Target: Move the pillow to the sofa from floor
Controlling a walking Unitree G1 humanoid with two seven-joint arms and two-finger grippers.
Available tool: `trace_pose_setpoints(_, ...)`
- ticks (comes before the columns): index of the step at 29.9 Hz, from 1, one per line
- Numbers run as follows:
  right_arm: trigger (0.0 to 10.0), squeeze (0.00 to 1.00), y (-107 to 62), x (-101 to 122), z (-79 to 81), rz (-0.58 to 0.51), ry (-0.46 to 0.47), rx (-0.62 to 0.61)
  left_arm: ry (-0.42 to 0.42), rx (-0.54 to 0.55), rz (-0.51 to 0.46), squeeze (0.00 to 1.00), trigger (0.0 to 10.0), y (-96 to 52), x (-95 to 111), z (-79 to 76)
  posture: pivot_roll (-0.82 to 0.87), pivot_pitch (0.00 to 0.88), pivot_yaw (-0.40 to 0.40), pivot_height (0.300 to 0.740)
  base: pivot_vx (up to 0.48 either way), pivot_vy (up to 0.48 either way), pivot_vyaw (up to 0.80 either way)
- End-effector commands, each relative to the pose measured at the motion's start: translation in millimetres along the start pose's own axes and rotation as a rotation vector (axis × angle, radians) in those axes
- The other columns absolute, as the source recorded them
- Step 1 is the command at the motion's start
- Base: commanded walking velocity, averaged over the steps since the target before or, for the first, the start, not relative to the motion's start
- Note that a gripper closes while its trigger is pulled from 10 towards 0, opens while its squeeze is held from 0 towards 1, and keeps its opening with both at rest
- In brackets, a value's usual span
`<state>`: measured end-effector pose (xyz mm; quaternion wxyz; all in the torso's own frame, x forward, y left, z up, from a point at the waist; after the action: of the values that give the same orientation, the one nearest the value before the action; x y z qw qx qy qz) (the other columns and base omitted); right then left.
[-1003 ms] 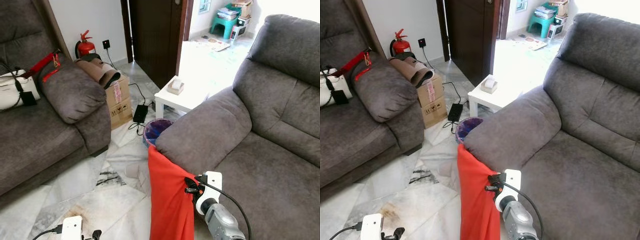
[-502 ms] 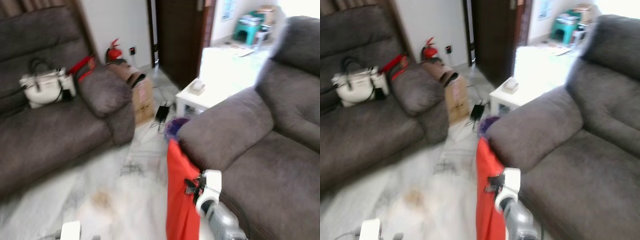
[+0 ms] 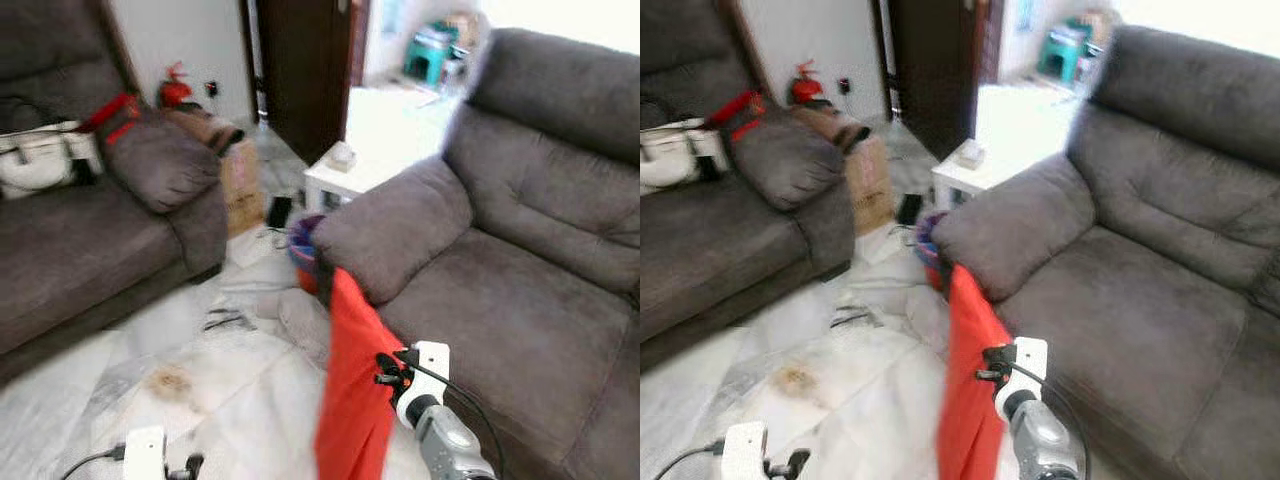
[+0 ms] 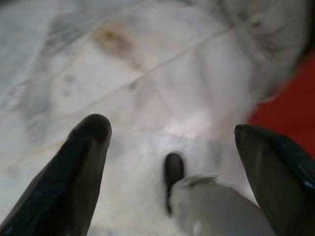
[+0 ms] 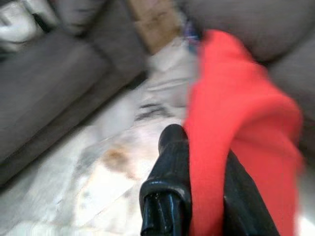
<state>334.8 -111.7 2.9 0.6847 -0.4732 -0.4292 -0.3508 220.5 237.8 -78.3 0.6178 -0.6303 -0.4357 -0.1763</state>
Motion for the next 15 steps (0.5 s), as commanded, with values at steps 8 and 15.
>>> trace_pose_setpoints(8, 10.0, 0.0, -1.1, 11, -11.8, -0.043, -0.01, -0.031, -0.019, -0.013, 0.003, 0.0, 10.0, -0.8, -3, -2.6, 0.15, 0.108, -0.001, 0.74, 0.0, 0.0, -0.8)
trace_pose_setpoints(15, 10.0, 0.0, -2.1, 14, -20.8, -0.04, -0.027, -0.072, -0.024, -0.036, -0.023, 0.0, 10.0, 1.4, 4, -6.5, 0.15, 0.107, 0.002, 0.74, 0.0, 0.0, -0.8)
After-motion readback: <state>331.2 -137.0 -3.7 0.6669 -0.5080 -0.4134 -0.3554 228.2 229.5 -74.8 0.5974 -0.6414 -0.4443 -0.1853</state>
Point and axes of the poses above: a point about 5 cm out from each wrist's last joint towards the gripper, its own y axis pointing out of the wrist towards the gripper, its own x axis along the axis of the wrist's last joint, z = x × y, the point moved 3 cm from there along y, pointing out of the wrist towards the gripper, and after that the axes turned 10 degrees about -y, right-handed, at the moved point
